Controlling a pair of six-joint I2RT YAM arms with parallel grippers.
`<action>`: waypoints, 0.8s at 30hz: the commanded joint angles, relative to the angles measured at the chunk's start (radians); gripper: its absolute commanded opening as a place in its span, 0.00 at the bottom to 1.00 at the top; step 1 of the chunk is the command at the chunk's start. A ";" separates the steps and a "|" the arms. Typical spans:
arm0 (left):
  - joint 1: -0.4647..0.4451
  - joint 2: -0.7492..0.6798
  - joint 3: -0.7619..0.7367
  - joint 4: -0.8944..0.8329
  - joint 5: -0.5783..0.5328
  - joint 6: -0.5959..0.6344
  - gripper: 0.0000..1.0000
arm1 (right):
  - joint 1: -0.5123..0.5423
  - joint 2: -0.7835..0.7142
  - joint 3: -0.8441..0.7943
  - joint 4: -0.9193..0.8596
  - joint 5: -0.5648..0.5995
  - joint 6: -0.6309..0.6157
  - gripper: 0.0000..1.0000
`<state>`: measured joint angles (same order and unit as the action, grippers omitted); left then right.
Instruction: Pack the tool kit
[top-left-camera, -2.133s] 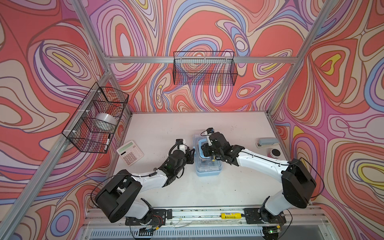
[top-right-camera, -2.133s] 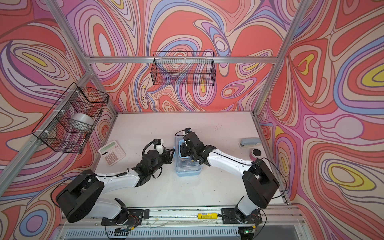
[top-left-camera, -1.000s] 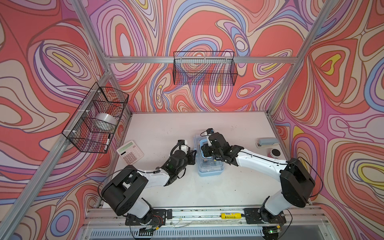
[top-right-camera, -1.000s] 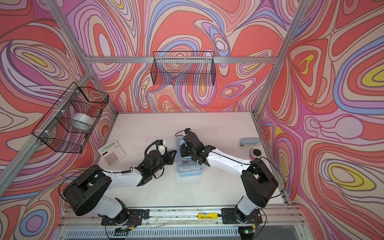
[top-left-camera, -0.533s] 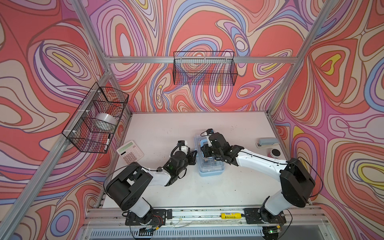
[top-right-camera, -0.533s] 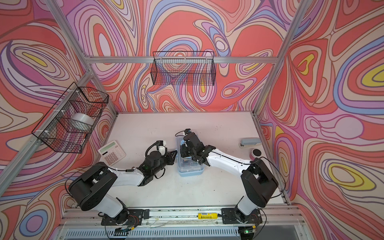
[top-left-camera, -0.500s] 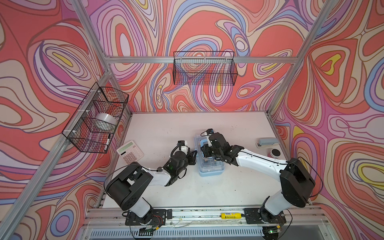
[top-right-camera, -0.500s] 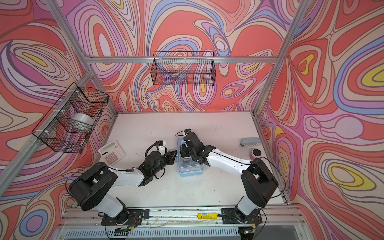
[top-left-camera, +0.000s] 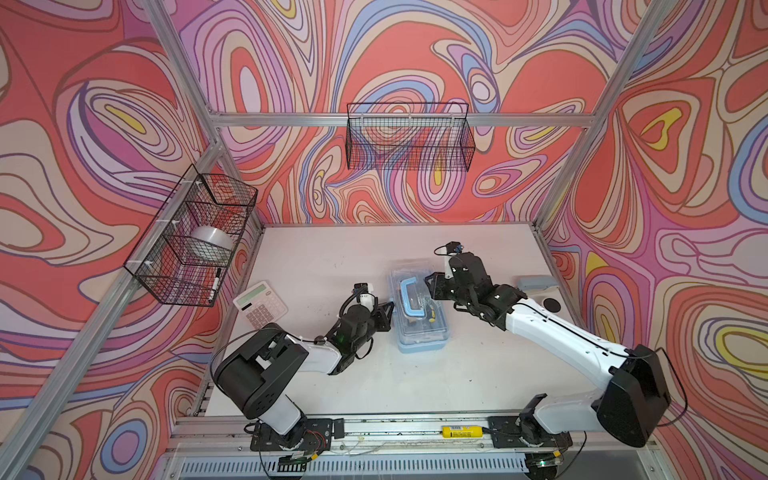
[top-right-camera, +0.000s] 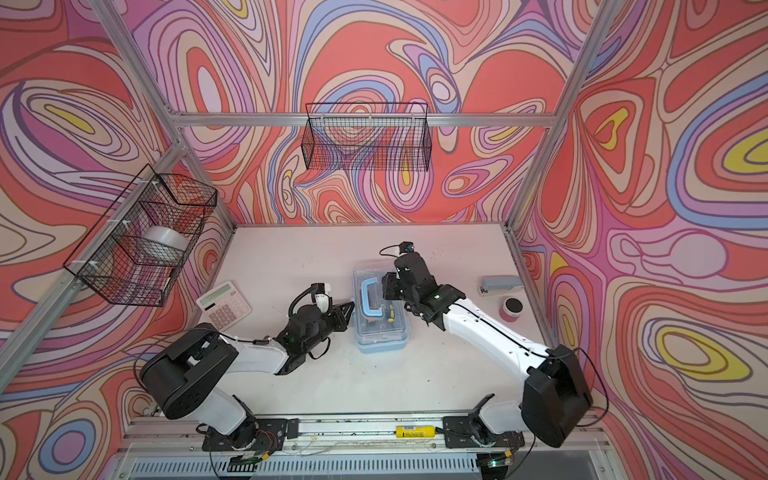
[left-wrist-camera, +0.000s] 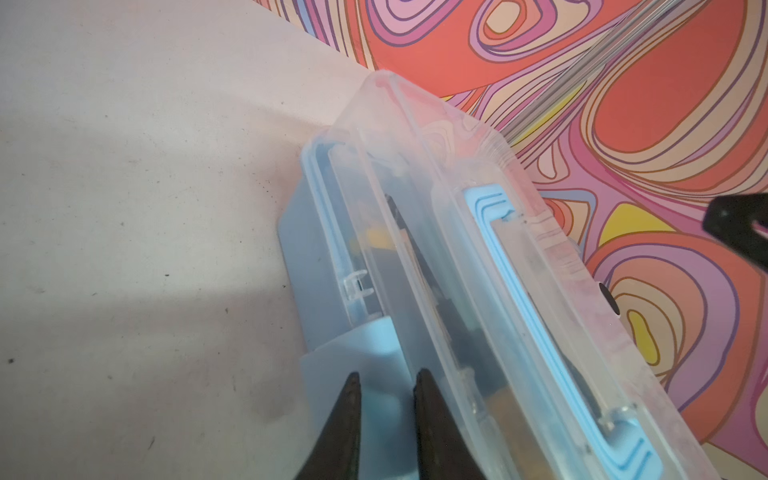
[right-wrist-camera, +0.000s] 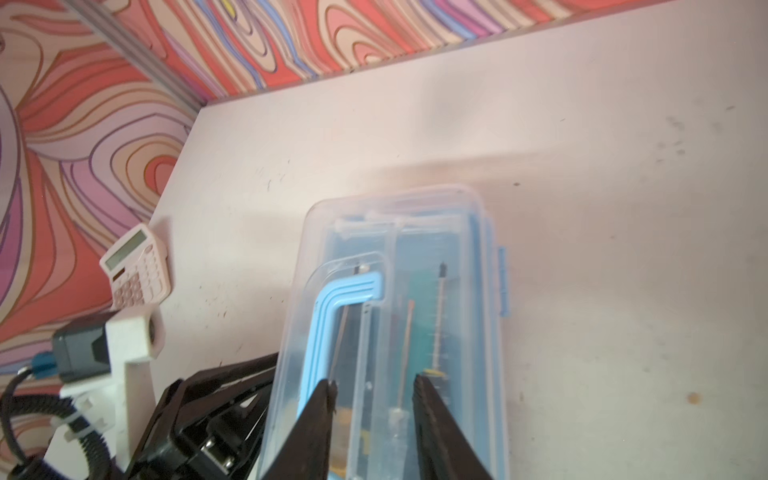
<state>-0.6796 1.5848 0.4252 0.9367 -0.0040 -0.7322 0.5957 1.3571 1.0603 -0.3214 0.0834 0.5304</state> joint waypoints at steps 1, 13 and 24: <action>-0.005 0.021 -0.024 0.068 0.021 -0.035 0.24 | -0.044 -0.010 -0.038 -0.055 0.041 0.047 0.35; 0.000 0.132 -0.062 0.288 0.059 -0.138 0.33 | -0.168 0.041 -0.227 0.173 -0.183 0.149 0.35; 0.002 0.266 -0.059 0.426 0.113 -0.251 0.34 | -0.168 0.103 -0.380 0.453 -0.381 0.288 0.36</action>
<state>-0.6647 1.8153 0.3656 1.3659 0.0372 -0.9554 0.3969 1.4303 0.7147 0.0113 -0.1452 0.7628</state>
